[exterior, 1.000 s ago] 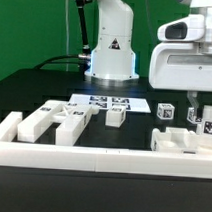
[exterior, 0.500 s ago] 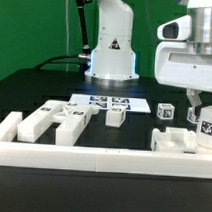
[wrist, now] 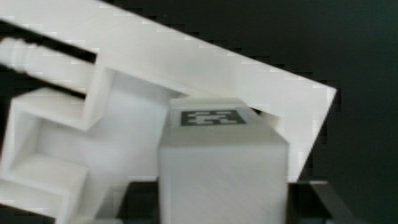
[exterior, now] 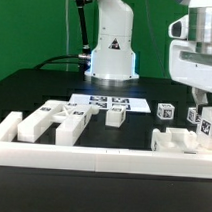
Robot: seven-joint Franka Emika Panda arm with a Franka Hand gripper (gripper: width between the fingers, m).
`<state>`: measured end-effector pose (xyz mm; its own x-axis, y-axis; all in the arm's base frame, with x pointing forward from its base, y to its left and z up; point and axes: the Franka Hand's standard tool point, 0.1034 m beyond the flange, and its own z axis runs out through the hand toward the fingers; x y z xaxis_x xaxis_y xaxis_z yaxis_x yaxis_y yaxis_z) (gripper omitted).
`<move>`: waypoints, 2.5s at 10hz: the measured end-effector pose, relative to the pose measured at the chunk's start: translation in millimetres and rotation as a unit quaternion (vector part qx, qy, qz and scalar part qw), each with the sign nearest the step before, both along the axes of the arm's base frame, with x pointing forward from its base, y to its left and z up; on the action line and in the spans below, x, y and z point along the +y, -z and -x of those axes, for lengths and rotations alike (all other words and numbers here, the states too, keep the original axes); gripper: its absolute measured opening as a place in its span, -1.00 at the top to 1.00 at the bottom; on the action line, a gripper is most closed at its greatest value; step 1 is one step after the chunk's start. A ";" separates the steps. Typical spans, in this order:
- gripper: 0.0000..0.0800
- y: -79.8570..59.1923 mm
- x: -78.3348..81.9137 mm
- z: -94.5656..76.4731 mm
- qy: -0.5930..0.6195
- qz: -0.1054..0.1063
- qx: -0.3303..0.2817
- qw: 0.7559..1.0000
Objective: Assemble chair
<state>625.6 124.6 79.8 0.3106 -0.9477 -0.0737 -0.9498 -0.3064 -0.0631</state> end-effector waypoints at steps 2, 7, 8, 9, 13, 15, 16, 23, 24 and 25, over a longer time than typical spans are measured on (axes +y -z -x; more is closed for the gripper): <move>0.01 -0.1 0.9 0.4 -0.042 0.002 -0.002 0.999; -0.62 -1.5 4.7 0.9 -0.230 0.007 -0.015 0.973; -0.62 -1.5 4.7 0.9 -0.259 0.010 -0.017 0.966; -0.62 -1.6 5.8 1.5 -0.338 0.025 -0.020 0.941; -0.62 -3.3 8.1 0.6 -0.500 0.039 -0.032 0.865; -0.62 -3.1 6.7 0.6 -0.561 0.041 -0.035 0.826; -0.62 -3.1 5.9 0.3 -0.585 0.043 -0.036 0.809; 0.28 -3.1 5.7 -0.1 -0.579 0.043 -0.037 0.813; 0.28 -3.1 5.7 -0.1 -0.578 0.043 -0.037 0.814; 0.28 -3.0 5.0 -0.2 -0.537 0.040 -0.035 0.842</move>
Offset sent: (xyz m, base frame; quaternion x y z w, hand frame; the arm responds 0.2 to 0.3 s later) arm -0.0002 0.0060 0.0038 -0.0347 0.0015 -0.1803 0.9830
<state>625.8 129.5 82.8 0.9924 -0.1188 0.0311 -0.1173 -0.9921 -0.0448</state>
